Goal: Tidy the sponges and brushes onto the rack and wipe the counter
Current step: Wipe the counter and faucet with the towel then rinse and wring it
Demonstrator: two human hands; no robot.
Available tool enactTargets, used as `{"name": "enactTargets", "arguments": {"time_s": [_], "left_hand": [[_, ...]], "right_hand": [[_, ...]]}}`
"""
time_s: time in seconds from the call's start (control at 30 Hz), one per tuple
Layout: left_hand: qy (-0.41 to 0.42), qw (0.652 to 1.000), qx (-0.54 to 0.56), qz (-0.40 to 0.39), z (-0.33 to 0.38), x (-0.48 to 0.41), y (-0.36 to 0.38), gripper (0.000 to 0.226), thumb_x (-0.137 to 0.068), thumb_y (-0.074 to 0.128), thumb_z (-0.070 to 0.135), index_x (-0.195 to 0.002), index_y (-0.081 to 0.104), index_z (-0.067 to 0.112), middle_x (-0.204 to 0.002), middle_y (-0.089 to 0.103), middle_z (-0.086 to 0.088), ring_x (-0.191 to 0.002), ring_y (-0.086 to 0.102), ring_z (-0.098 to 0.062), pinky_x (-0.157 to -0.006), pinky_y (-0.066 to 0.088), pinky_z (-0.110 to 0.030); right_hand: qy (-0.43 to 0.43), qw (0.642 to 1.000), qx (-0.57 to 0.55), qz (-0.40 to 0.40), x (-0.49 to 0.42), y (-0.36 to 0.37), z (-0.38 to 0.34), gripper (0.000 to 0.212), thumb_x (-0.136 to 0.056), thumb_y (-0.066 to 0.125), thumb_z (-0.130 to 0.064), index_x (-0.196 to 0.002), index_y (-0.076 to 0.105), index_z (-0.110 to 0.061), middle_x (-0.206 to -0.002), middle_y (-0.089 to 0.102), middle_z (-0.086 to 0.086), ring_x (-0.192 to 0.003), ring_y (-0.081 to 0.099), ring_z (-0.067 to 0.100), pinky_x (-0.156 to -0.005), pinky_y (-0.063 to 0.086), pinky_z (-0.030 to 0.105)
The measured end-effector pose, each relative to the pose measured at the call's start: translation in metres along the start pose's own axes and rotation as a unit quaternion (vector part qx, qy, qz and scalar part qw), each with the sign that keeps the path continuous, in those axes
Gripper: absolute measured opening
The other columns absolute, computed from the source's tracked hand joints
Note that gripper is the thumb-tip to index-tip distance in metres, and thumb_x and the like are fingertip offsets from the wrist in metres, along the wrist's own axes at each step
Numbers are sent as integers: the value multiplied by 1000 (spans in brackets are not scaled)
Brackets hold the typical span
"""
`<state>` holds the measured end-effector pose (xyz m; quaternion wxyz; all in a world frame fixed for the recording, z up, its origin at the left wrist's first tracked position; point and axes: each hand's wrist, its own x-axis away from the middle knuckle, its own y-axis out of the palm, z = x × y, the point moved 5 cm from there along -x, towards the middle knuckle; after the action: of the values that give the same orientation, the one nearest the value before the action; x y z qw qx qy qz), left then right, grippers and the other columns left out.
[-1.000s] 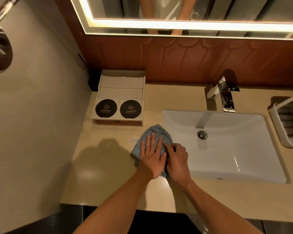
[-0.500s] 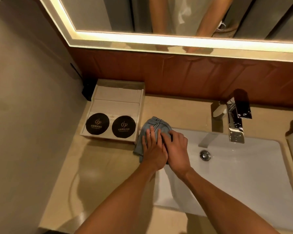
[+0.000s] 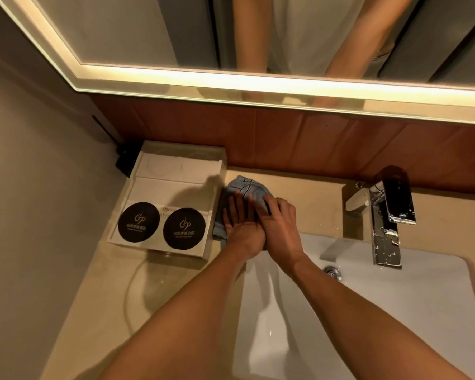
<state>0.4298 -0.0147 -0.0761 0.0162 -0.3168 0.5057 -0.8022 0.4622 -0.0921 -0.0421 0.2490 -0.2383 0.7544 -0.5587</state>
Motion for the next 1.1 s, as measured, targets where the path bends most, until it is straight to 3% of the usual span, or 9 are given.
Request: {"name": "enactTargets", "arguments": {"time_s": [0.1,0.17,0.33,0.57,0.73,0.87,0.97,1.03,1.1], "left_hand": [[-23,999,-18,28,0,-11,-4,121,-90,64,54,-146,-37,18,-160,-36,-14,-150,-31,-33,-120,-18,-51],[-32,998,-17,44,2,-19,-5,105,-97,49,55,-143,-38,19,-163,-33,-12,-151,-27,-31,-122,-16,-50],[-43,996,15,70,5,-32,-13,72,-104,16,50,-156,-24,22,-166,-27,-7,-153,-23,-26,-123,-15,-46],[-35,996,-4,78,6,-48,-19,67,-107,19,45,-158,-21,26,-166,-27,-7,-153,-24,-27,-122,-15,-45],[-15,994,-26,109,5,-56,-16,71,-104,20,51,-159,-19,26,-167,-23,-7,-154,-21,-30,-122,-14,-49],[17,992,-60,107,6,-64,-11,70,-105,19,52,-159,-18,27,-168,-20,-7,-155,-19,-29,-124,-10,-52],[39,990,-87,100,5,-69,-8,72,-96,1,55,-161,-13,26,-169,-18,-4,-155,-17,-26,-124,-12,-51],[83,985,-116,99,16,-66,-6,82,-86,-11,56,-162,-9,25,-169,-15,-6,-156,-15,-27,-122,-15,-48],[136,975,-136,107,31,-63,-3,82,-86,-11,55,-162,-4,25,-170,-9,-9,-156,-12,-30,-122,-15,-48]], "right_hand": [[1,998,-70,-1,-9,7,10,64,-85,63,-9,-144,45,-22,-140,44,6,-120,42,28,-105,39,38],[13,990,-143,14,-11,17,22,54,-93,59,-11,-145,47,-21,-143,45,3,-132,38,22,-114,30,34],[-4,997,-64,-42,-36,39,25,55,-98,23,-44,-145,45,-25,-142,50,6,-127,50,28,-111,37,40],[10,999,-49,-9,-45,34,33,54,-91,58,-37,-142,53,-19,-142,56,8,-129,52,30,-113,37,46],[19,998,-60,-31,-40,31,36,64,-92,60,-37,-151,43,-19,-151,48,7,-137,45,28,-118,33,44],[60,994,-90,-26,-32,27,37,58,-91,67,-32,-145,52,-16,-145,55,9,-131,53,30,-113,39,41],[85,994,-54,-37,-25,30,39,73,-76,82,-39,-140,57,-14,-136,61,10,-121,61,29,-107,44,40],[102,993,-18,-48,-11,28,40,80,-75,78,-47,-143,55,-13,-143,57,9,-131,55,26,-118,27,38],[115,993,-1,21,7,19,46,60,-97,56,-36,-152,43,-15,-157,41,4,-147,34,19,-124,8,30]]}}
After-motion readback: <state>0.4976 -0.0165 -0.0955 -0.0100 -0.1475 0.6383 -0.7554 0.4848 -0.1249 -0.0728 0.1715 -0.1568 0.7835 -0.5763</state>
